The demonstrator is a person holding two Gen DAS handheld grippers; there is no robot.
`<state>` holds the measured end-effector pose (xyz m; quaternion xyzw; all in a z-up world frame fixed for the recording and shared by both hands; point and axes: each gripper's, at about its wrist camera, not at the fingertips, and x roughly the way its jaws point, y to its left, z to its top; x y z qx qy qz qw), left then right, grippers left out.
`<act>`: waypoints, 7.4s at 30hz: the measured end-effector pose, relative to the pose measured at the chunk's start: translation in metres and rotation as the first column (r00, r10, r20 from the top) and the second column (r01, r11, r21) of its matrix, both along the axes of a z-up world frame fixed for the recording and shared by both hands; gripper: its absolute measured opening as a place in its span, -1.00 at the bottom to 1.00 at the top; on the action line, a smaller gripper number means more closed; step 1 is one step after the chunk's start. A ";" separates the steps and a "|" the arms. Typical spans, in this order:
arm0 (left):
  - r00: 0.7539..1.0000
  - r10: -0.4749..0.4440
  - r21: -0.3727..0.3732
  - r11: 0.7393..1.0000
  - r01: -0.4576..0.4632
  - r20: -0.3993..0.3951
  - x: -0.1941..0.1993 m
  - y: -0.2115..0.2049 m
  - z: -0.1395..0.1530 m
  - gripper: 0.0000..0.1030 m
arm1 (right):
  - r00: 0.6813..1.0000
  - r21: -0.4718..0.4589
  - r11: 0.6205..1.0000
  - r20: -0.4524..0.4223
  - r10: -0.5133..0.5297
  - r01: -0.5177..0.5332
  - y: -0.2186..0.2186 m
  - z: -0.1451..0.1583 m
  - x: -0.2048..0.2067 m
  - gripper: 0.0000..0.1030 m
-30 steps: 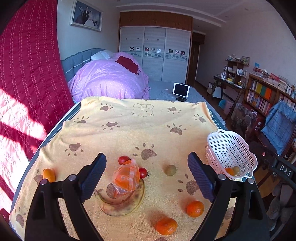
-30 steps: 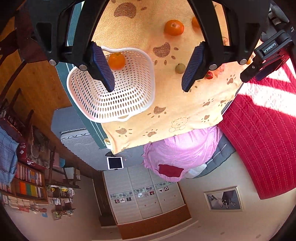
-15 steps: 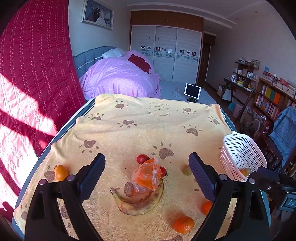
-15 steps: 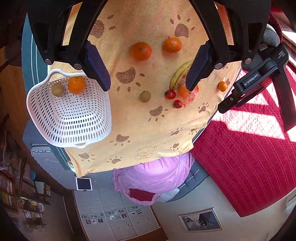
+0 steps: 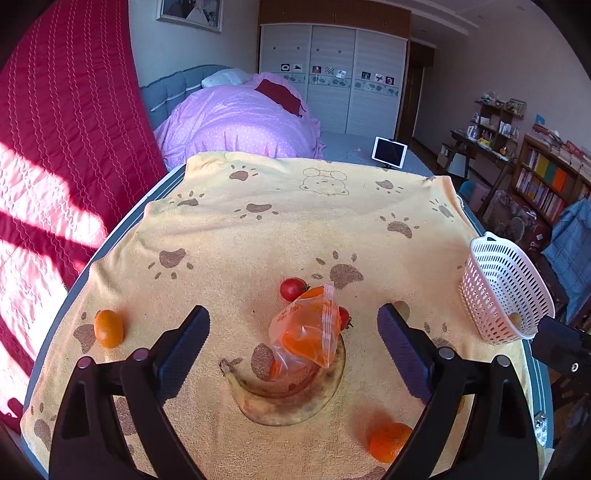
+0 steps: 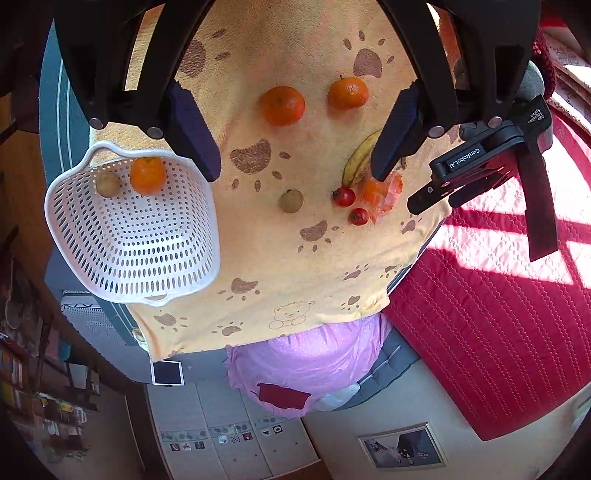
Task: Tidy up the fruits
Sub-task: 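Grasp the orange plastic bag of fruit with the left tool, then grasp the orange on the towel with the right tool, then place the orange into the white basket and open the right tool, then lower the orange plastic bag into the white basket and open the left tool, then move both tools back over the remaining fruit on the towel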
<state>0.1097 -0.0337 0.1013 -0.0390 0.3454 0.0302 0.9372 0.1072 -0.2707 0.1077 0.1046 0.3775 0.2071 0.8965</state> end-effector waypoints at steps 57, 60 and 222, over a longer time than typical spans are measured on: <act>0.995 -0.062 -0.137 0.989 0.051 -0.077 0.020 0.010 -0.009 0.10 | 0.963 -0.288 0.931 -0.211 0.167 -0.225 0.045 -0.095 0.025 0.64; 0.995 -0.071 -0.137 0.989 0.060 -0.074 0.018 0.008 -0.007 0.11 | 0.966 -0.341 0.914 -0.206 0.158 -0.222 0.050 -0.102 0.023 0.58; 0.941 -0.303 -0.095 0.943 0.318 0.150 0.029 -0.134 0.055 0.75 | 0.780 0.244 0.784 0.136 -0.610 0.571 -0.146 0.014 -0.017 0.19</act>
